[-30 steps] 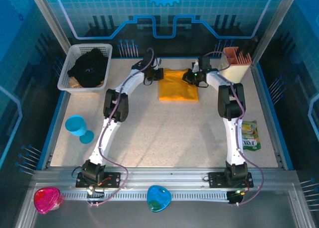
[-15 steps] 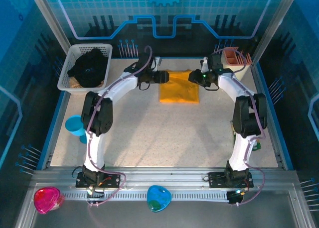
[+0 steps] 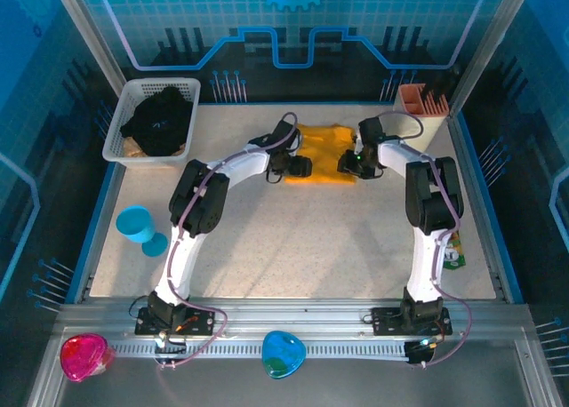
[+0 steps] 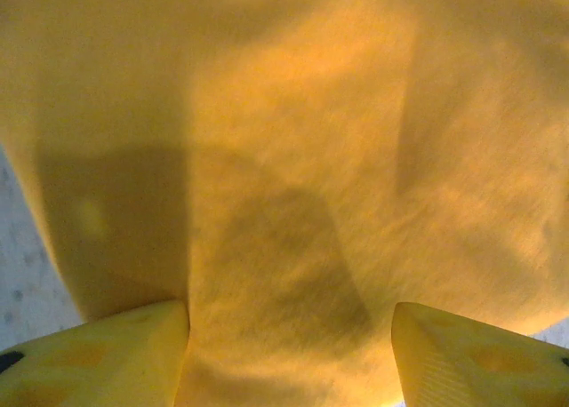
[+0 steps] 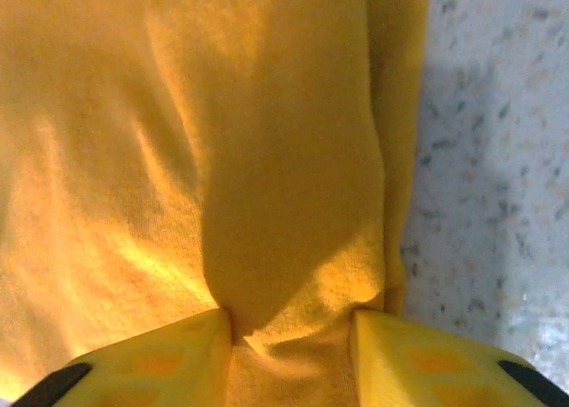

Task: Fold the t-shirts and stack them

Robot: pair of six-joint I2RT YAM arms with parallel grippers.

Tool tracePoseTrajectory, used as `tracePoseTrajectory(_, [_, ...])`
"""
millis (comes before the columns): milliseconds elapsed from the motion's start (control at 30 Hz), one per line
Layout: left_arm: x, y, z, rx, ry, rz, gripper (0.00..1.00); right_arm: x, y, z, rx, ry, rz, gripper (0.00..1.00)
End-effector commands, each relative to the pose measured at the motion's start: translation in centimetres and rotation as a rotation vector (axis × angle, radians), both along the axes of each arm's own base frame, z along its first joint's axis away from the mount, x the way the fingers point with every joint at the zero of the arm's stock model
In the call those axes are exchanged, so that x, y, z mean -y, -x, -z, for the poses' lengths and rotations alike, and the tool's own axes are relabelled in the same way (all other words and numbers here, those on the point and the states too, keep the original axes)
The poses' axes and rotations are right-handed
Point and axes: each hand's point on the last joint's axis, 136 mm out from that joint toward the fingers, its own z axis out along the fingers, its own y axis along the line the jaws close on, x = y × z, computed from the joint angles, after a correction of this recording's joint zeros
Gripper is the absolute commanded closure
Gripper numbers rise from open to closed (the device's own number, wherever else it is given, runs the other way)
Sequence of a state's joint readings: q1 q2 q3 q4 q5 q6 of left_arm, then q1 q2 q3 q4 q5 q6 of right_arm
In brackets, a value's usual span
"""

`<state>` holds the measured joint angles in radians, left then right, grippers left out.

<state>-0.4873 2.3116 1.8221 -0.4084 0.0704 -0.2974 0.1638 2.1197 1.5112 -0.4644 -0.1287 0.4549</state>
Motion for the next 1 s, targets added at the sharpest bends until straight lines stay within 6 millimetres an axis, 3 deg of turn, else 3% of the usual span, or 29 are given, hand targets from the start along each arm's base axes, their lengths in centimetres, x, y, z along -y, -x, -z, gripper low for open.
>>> tracePoseTrajectory(0, [-0.8,-0.7,3.2,-0.059,-0.073,-0.013,0.38,-0.5,-0.4,1.2,-0.025,0.040,-0.023,0.65])
tracePoseTrajectory(100, [-1.0,-2.0,3.9,-0.088,-0.083,-0.017,0.38,-0.8,-1.9,1.2,-0.019,0.005,-0.011,0.73])
tracePoseTrajectory(233, [-1.9,-4.3,3.4,-0.055,-0.090,-0.028,0.38,-1.5,-4.0,1.1,-0.033,-0.009,-0.019,0.78])
tracePoseTrajectory(267, [-2.2,-4.9,3.1,-0.047,-0.089,-0.032,0.38,-1.6,-4.3,2.3,-0.053,-0.009,-0.017,0.78])
tracePoseTrajectory(467, [-3.9,-8.2,1.7,-0.008,-0.076,-0.038,0.37,-1.2,-6.7,2.3,-0.030,-0.011,0.015,0.79])
tracePoseTrajectory(700, [-4.9,-10.5,-0.4,0.095,-0.086,-0.026,0.33,-1.2,-7.7,1.8,-0.025,-0.042,0.029,0.79])
tracePoseTrajectory(800, [-4.6,-10.9,-3.3,0.143,-0.062,-0.023,0.33,-1.1,-7.7,-0.1,0.003,-0.039,0.023,0.73])
tracePoseTrajectory(900, [-3.9,-10.3,-8.6,0.219,-0.023,-0.007,0.32,-0.3,-7.3,-3.7,0.049,-0.021,0.017,0.66])
tracePoseTrajectory(933, [-3.8,-9.9,-11.1,0.262,-0.017,-0.001,0.31,0.0,-7.0,-6.7,0.099,-0.014,0.015,0.63])
tracePoseTrajectory(967, [-3.8,-9.3,-13.2,0.304,-0.014,0.006,0.31,0.3,-6.6,-8.3,0.124,-0.006,0.017,0.61])
